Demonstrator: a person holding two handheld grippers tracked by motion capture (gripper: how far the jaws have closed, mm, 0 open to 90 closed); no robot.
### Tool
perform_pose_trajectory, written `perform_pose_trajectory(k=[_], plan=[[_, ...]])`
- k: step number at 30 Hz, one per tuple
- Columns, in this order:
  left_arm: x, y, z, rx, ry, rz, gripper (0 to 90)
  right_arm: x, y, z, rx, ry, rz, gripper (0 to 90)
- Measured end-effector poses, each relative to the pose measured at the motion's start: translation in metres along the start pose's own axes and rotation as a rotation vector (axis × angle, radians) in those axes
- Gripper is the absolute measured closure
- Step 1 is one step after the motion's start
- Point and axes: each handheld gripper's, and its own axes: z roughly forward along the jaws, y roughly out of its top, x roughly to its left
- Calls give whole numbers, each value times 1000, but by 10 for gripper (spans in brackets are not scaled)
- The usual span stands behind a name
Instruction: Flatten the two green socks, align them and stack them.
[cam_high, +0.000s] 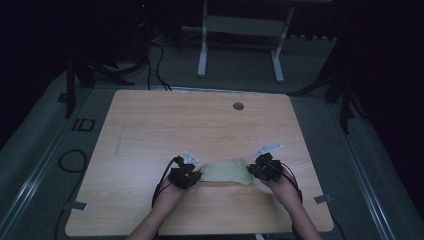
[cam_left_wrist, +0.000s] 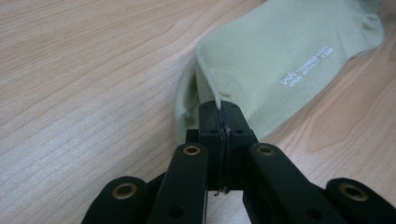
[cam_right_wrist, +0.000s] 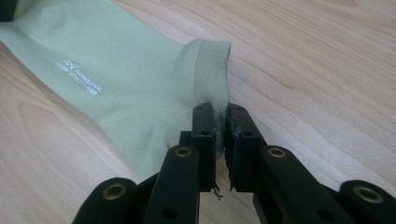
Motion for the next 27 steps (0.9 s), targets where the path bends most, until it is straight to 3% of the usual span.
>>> perform_pose_trajectory(k=[11, 15, 19, 22, 24, 25, 27], plan=[[7, -5, 6, 10, -20, -30, 880, -3, -7, 13, 10, 14, 28, 808], [7, -2, -5, -28, 9, -21, 729, -3, -7, 9, 8, 20, 35, 696], [9, 2, -15, -66, 51, -24, 682, -3, -6, 0, -17, 35, 53, 652], [3, 7, -21, -93, 53, -3, 686, 0, -2, -10, -54, 51, 55, 634], [-1, 8, -21, -92, 42, 7, 757, 2, -1, -11, -59, 54, 50, 634], [-9, 10, -19, -93, 38, 33, 757, 5, 0, -12, -62, 61, 43, 643], [-16, 12, -15, -91, 41, 61, 876, 13, 3, -11, -65, 69, 18, 757]])
